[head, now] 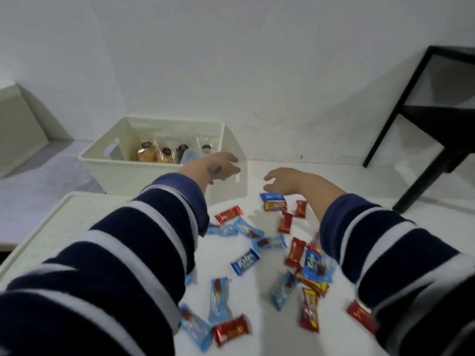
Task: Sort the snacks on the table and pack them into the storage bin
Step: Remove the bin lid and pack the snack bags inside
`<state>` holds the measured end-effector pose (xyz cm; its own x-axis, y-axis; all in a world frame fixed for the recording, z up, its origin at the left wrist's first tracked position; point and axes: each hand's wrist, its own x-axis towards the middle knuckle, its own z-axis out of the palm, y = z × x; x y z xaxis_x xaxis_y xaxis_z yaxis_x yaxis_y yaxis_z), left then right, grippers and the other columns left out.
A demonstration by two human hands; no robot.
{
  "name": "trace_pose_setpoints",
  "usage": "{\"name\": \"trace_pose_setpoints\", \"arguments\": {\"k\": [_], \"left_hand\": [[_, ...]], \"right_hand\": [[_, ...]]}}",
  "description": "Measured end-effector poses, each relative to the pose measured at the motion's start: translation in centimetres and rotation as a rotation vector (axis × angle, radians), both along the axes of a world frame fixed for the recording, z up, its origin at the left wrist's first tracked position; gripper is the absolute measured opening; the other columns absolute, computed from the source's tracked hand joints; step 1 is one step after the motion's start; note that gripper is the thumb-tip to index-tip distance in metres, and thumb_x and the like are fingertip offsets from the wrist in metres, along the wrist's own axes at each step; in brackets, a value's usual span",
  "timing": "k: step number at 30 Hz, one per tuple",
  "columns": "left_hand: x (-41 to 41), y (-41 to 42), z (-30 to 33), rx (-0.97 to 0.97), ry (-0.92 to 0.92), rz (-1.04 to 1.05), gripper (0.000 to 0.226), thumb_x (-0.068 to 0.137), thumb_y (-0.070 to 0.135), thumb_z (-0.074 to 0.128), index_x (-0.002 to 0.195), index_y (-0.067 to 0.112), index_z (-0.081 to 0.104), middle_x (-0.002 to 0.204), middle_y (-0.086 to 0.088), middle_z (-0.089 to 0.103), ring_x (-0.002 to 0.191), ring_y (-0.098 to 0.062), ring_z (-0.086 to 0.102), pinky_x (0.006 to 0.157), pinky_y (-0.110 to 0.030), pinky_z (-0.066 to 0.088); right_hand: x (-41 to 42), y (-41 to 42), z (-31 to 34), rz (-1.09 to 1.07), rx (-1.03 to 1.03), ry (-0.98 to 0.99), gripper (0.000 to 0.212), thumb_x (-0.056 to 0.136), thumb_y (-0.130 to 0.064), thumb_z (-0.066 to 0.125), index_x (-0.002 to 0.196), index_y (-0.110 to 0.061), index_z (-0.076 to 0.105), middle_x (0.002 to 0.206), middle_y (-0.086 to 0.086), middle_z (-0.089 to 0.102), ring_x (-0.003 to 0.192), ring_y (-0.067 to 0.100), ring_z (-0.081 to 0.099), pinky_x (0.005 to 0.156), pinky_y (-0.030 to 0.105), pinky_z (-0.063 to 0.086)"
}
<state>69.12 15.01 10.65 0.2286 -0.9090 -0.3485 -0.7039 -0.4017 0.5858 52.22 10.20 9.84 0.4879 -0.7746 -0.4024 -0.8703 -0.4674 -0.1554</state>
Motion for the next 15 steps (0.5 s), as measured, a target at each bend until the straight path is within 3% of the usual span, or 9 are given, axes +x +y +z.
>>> {"name": "trace_pose_setpoints", "arguments": {"k": [4,8,12,15], "left_hand": [[-3.8,3.8,-2.5,0.038,-0.003,0.055,0.046,0.097,0.027,0.049,0.142,0.021,0.040,0.141,-0.007,0.046,0.125,-0.027,0.048,0.099,-0.042,0.042],[-6.8,7.7,-6.3,0.045,-0.086,0.092,0.046,0.096,0.026,0.052,0.140,0.015,0.044,0.146,-0.008,0.040,0.131,-0.027,0.042,0.104,-0.033,0.035],[-8.0,12.3,-11.9,0.080,-0.168,0.115,0.049,0.097,0.032,0.048,0.143,0.019,0.040,0.150,-0.008,0.036,0.132,-0.028,0.042,0.109,-0.035,0.031],[-8.5,15.9,-16.4,0.106,-0.249,0.153,0.052,0.094,0.049,0.044,0.143,0.033,0.035,0.155,-0.004,0.026,0.139,-0.029,0.030,0.114,-0.049,0.023]], "right_hand": [[-5.5,2.9,-1.3,0.033,0.021,0.025,0.049,0.100,-0.031,0.042,0.143,-0.008,0.039,0.151,0.011,0.036,0.136,0.028,0.037,0.108,0.032,0.031],[-10.0,5.2,-5.1,0.099,0.049,0.064,0.050,0.099,-0.034,0.041,0.145,-0.015,0.037,0.154,0.006,0.031,0.140,0.025,0.032,0.112,0.032,0.026],[-13.5,7.0,-9.9,0.071,0.104,0.024,0.048,0.097,-0.037,0.043,0.141,-0.018,0.043,0.148,0.008,0.042,0.133,0.026,0.040,0.109,0.035,0.033],[-16.1,8.4,-13.9,0.027,0.100,0.013,0.062,0.094,-0.050,0.045,0.148,-0.025,0.029,0.157,0.009,0.023,0.144,0.029,0.020,0.116,0.042,0.021]]}}
